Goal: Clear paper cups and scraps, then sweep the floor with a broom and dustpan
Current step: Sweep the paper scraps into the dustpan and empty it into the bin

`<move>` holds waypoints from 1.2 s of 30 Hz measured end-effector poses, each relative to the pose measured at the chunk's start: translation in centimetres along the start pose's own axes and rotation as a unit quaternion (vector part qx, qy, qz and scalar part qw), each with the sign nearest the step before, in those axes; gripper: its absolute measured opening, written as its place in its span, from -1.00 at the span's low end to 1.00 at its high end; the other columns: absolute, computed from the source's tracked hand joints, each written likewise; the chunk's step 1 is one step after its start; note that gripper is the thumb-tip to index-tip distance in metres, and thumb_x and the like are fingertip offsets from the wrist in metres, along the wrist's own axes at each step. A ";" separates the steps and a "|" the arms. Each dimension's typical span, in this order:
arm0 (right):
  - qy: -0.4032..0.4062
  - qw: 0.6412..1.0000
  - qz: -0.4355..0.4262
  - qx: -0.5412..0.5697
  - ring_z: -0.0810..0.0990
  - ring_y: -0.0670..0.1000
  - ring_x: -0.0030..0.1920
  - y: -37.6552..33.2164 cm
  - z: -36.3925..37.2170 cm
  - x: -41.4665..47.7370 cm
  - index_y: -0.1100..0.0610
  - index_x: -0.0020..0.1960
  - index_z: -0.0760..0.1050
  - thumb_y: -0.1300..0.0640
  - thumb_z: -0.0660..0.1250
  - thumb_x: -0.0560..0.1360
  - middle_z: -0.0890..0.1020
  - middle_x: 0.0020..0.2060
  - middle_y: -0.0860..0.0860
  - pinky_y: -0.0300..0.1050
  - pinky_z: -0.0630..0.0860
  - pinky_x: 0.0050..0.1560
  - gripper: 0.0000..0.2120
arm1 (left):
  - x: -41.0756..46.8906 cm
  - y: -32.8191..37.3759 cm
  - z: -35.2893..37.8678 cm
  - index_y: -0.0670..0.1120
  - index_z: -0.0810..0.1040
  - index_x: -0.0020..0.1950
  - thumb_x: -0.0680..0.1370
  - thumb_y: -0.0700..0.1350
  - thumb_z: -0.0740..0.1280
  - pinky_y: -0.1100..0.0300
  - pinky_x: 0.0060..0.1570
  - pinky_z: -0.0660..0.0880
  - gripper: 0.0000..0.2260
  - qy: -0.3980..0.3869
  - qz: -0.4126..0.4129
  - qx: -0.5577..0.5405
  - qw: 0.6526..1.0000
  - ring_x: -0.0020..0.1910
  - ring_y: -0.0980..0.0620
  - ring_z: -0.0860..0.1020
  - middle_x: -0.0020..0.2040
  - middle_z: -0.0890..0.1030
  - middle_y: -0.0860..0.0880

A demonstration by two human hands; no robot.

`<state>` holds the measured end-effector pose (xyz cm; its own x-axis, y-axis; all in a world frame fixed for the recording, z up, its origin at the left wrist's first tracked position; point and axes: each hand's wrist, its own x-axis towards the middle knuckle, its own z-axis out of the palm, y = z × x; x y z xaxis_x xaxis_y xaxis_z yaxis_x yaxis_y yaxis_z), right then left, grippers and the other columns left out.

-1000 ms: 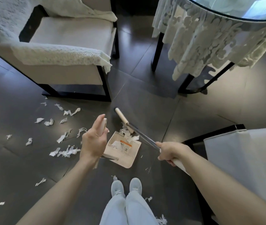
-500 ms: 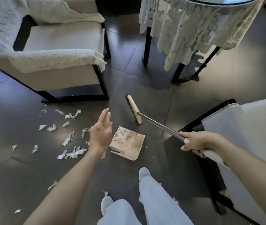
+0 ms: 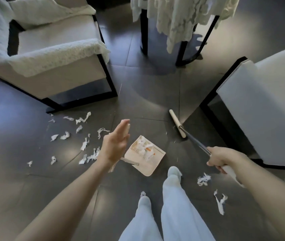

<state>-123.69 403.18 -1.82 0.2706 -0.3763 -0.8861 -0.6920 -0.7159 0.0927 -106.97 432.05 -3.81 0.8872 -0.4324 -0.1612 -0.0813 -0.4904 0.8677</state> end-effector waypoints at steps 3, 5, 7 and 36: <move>-0.014 0.999 -0.011 -0.035 0.57 0.08 -0.04 -1.2 3.8 -1.2 0.13 0.55 0.03 0.06 0.25 0.57 0.55 0.25 0.13 -0.15 0.46 -0.02 -0.35 | -0.5 0.5 0.8 0.29 0.44 0.21 0.52 -0.26 0.35 0.41 -0.21 0.40 -0.53 -0.032 0.043 0.048 0.997 -0.28 0.34 0.49 -0.10 0.59 0.13; -0.022 0.999 -0.024 -0.022 0.58 0.10 0.09 -2.4 6.2 -1.9 0.10 0.55 0.03 0.05 0.24 0.55 0.56 0.24 0.13 -0.12 0.48 0.06 -0.34 | -0.1 1.2 1.4 0.23 0.46 0.25 0.53 -0.25 0.34 0.25 -0.24 0.42 -0.56 -0.037 0.044 0.055 0.997 -0.35 0.28 0.46 -0.10 0.61 0.08; -0.036 0.998 -0.051 0.004 0.58 0.05 -0.15 -3.5 7.6 -3.0 0.08 0.52 0.09 0.04 0.23 0.54 0.63 0.01 0.10 -0.17 0.46 -0.14 -0.38 | 0.3 1.9 1.9 0.26 0.44 0.25 0.54 -0.24 0.33 0.23 -0.25 0.46 -0.57 -0.044 0.042 0.063 0.996 -0.33 0.18 0.48 -0.04 0.63 -0.01; -0.011 0.949 0.084 0.304 0.52 0.00 -0.49 29.2 32.5 -16.4 -0.02 0.57 -0.05 0.14 0.28 0.56 0.64 -0.10 0.16 -0.20 0.48 -0.40 -0.28 | -23.5 8.1 20.2 0.01 0.46 0.40 0.54 -0.28 0.35 0.67 -0.03 0.23 -0.56 -0.203 0.168 0.147 0.954 0.05 0.03 0.58 0.08 0.56 0.09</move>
<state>-170.12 407.55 0.70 0.1117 -0.4375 -0.8922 -0.9843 -0.1725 -0.0387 -137.63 422.97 -2.53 0.5448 -0.8303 -0.1177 -0.5059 -0.4374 0.7434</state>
